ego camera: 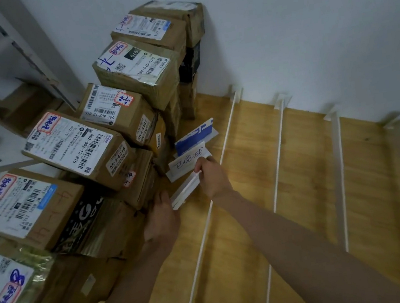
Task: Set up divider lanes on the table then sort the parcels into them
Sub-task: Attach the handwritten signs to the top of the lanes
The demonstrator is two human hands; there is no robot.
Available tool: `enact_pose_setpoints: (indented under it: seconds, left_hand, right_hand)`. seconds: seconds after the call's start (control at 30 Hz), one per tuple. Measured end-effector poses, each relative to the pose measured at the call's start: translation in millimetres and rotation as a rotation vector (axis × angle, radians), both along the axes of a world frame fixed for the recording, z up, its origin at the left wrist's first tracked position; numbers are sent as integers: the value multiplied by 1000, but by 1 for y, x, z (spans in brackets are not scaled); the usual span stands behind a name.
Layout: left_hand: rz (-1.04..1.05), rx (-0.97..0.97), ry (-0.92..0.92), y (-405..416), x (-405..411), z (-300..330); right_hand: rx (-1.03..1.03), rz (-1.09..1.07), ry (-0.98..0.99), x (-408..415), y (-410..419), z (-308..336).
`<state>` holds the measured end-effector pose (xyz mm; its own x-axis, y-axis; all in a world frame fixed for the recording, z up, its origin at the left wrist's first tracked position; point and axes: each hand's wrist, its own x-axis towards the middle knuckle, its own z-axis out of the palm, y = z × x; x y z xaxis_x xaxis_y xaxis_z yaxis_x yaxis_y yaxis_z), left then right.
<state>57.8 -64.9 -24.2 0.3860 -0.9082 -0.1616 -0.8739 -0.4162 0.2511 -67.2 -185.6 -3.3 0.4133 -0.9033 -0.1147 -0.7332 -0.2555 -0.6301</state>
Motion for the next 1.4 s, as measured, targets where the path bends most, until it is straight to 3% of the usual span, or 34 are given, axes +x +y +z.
enact_pose_setpoints:
  seconds: [0.27, 0.53, 1.1, 1.4]
  left_hand:
    - [22, -52, 50, 4, -13, 20]
    - [-2, -157, 82, -5, -27, 50]
    - [80, -335, 417, -45, -86, 98]
    - [-29, -316, 510, -77, -152, 91]
  right_hand:
    - [-98, 39, -164, -12, 7, 31]
    - [-204, 15, -182, -49, 4, 56]
    - [-139, -303, -46, -155, 14, 92]
    - [-135, -489, 47, -227, 30, 97]
